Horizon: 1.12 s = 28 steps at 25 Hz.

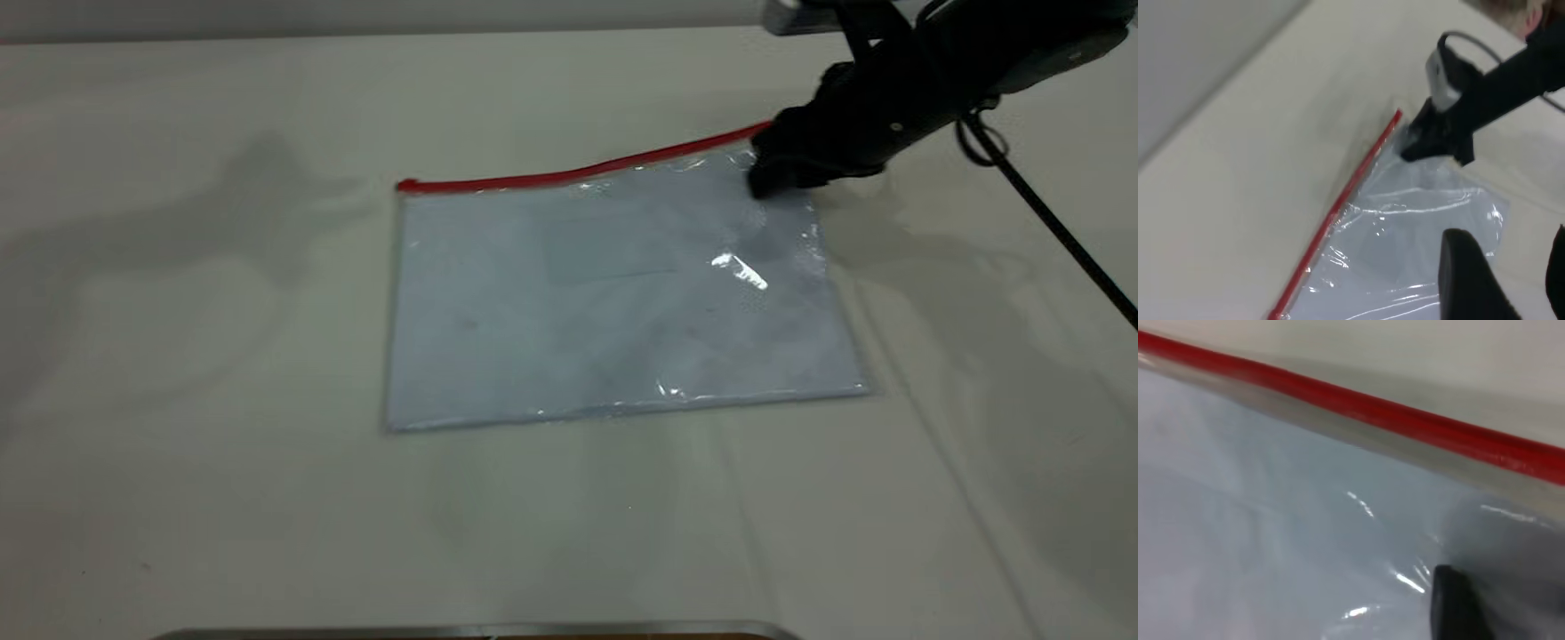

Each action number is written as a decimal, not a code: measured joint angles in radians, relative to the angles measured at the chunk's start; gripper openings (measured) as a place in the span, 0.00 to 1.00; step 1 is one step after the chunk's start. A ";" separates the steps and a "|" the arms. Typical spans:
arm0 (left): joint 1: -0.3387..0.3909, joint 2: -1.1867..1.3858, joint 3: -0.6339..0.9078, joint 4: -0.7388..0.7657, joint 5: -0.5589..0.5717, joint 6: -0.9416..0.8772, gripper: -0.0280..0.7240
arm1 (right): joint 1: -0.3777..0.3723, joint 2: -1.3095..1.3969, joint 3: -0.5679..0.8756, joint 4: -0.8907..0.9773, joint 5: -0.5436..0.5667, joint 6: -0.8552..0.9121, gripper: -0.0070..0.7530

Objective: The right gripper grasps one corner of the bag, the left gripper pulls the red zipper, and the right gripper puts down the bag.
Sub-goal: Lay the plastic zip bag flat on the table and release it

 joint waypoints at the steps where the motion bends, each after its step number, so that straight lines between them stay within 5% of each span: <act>1: 0.000 -0.032 0.000 0.000 0.000 -0.013 0.51 | 0.000 -0.004 0.000 -0.048 -0.014 0.073 0.57; 4: 0.000 -0.120 0.000 0.000 0.000 -0.063 0.51 | -0.018 -0.009 0.000 -0.243 0.085 0.311 0.63; 9: 0.001 -0.253 0.000 0.018 0.000 -0.154 0.51 | -0.055 -0.010 0.000 -0.572 0.573 0.561 0.64; 13: 0.001 -0.346 0.000 0.131 0.000 -0.259 0.51 | -0.054 -0.032 -0.029 -0.795 0.851 0.721 0.64; 21: 0.001 -0.469 0.000 0.447 0.000 -0.563 0.51 | -0.054 -0.149 -0.239 -1.245 0.924 1.306 0.64; 28: 0.001 -0.547 0.130 0.600 0.000 -0.717 0.51 | -0.027 -0.381 -0.283 -1.264 0.953 1.373 0.64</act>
